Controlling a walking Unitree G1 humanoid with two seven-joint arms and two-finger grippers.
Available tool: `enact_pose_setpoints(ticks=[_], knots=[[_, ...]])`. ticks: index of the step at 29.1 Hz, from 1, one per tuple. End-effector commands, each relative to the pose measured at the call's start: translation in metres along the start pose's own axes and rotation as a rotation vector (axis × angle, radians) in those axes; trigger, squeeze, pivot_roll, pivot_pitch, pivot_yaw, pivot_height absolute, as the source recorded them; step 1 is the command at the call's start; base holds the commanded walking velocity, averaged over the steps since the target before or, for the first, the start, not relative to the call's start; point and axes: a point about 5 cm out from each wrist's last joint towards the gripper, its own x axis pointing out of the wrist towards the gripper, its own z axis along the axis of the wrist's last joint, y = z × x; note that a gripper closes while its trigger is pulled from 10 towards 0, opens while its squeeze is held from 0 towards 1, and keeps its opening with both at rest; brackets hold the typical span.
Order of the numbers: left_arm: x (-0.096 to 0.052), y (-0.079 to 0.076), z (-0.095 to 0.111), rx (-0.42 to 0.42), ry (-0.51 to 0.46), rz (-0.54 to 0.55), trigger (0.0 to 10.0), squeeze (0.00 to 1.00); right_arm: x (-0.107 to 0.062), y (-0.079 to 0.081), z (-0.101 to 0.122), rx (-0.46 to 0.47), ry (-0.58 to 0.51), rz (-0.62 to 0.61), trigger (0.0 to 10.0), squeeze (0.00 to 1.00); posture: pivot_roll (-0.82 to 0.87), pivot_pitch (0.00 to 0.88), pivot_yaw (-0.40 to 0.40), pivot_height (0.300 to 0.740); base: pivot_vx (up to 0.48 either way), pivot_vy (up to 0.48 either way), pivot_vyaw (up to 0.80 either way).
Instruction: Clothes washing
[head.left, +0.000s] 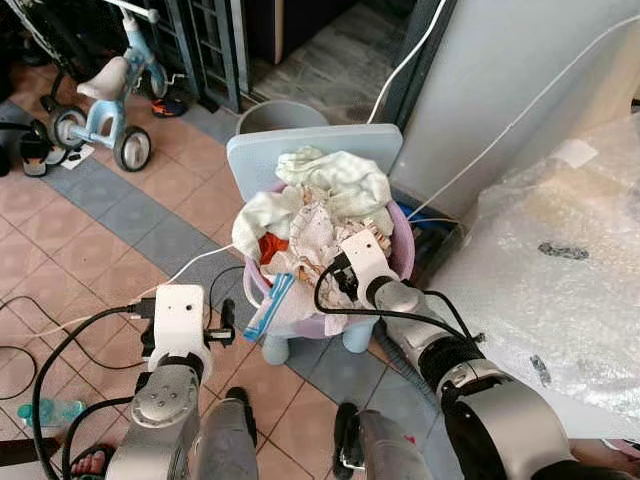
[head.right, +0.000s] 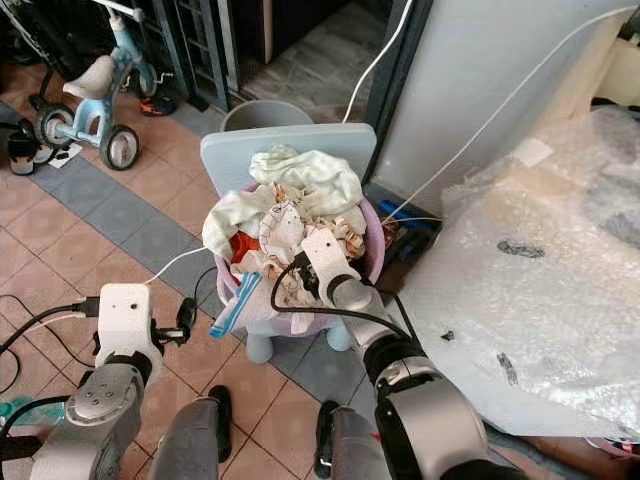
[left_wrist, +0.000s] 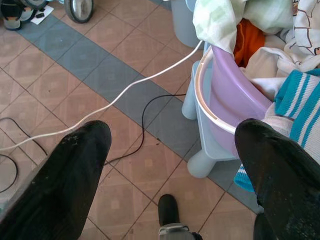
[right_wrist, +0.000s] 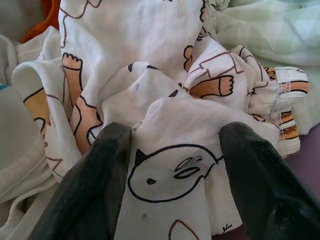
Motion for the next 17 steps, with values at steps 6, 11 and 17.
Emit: enact_pose_setpoints(ticks=[6,11,17], knots=[[-0.01,-0.002,0.0,0.005,0.025,-0.001,10.0,0.0,-0.002,0.023,-0.02,-0.137,0.096,0.103,0.0,0.0,0.25,0.379,-0.056,0.74,0.0,0.0,0.0],[-0.012,0.0,-0.001,0.008,0.04,0.004,10.0,0.0,-0.004,0.027,-0.029,-0.194,0.135,0.175,0.0,0.0,0.25,0.381,-0.062,0.74,0.0,0.0,0.0],[-0.01,-0.001,0.0,0.009,0.041,0.003,10.0,0.0,-0.004,0.022,-0.029,-0.175,0.14,0.175,0.0,0.0,0.25,0.374,-0.066,0.74,0.0,0.0,0.0]])
